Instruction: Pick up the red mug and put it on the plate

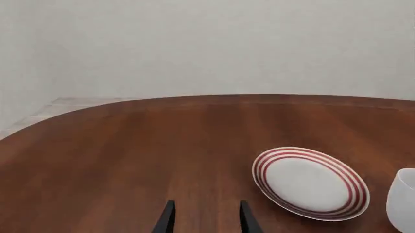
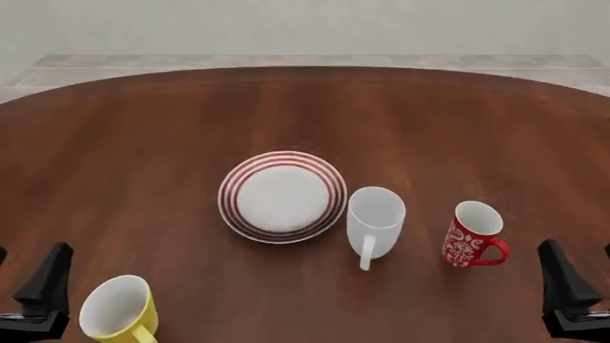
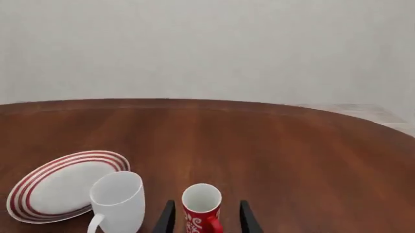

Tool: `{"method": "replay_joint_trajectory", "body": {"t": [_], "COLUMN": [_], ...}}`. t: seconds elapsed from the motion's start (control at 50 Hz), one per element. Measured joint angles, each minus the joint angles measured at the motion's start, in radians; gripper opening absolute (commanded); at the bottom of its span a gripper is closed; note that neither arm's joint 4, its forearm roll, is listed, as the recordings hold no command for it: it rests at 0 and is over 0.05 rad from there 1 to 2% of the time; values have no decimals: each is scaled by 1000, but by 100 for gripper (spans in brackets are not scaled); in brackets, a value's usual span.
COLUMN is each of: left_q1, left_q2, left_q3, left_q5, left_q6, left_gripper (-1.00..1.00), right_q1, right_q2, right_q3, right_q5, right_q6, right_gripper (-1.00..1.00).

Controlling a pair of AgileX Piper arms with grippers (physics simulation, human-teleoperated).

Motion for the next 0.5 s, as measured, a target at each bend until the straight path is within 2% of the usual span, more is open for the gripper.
{"method": "replay_joint_trajectory", "body": {"t": [0.5], "left_q1": [-7], "left_q2": [-6], "left_q3": [-8], "left_q5": [8], "left_q6": [8], "left_gripper": [100], "right_q1": [7], "right_q2": [66], "right_q3": [-11], "right_q5": [-25], "right_q6": [-1], "right_gripper": [100]}}
